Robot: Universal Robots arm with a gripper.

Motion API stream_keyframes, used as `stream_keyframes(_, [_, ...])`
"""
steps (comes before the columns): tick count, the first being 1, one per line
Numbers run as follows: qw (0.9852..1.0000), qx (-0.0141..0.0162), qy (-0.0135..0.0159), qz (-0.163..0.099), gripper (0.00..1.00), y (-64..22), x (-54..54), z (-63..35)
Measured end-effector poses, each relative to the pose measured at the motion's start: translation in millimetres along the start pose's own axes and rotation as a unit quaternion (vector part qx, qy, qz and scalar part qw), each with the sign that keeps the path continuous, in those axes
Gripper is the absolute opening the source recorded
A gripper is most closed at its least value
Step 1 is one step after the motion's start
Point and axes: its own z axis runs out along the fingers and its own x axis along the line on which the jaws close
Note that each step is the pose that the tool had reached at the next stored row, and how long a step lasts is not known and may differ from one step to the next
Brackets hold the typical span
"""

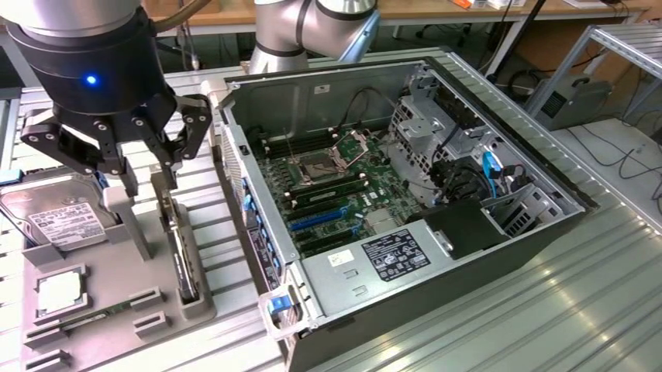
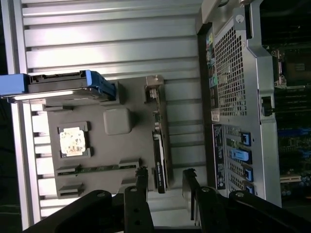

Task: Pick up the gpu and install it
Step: 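Pick up the gpu and move the gpu toward the slot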

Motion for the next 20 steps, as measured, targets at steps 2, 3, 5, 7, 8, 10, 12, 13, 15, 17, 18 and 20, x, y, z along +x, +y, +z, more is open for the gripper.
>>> stream_keyframes(2, [1.0,0.0,0.0,0.0,0.42,-0.2,0.1,3.6])
stream_keyframes(3, [1.0,0.0,0.0,0.0,0.42,-0.3,0.1,5.4])
stream_keyframes(5, [1.0,0.0,-0.0001,0.0,0.42,-0.4,0.2,9.1])
stream_keyframes(7, [1.0,0.0,0.0,0.0,0.42,-0.6,0.3,12.6])
stream_keyframes(8, [1.0,0.0,0.0,0.0,0.42,-0.7,0.4,15.2])
stream_keyframes(10, [1.0,0.0,0.0,0.0,0.42,-0.9,0.5,18.9])
stream_keyframes(12, [1.0,0.0,0.0,0.0,0.42,-1.2,0.6,24.1])
stream_keyframes(13, [1.0,0.0,0.0,0.0,0.42,-1.3,0.7,27.1])
stream_keyframes(15, [1.0,0.0,0.0,0.0,0.42,-1.5,0.7,31.2])
stream_keyframes(17, [1.0,0.0,0.0,0.0,0.42,-1.7,0.9,35.6])
stream_keyframes(18, [1.0,0.0,0.0,0.0,0.42,-1.8,0.9,37.6])
stream_keyframes(20, [1.0,0.0,0.0,0.0,0.42,-2.1,1.0,43.0])
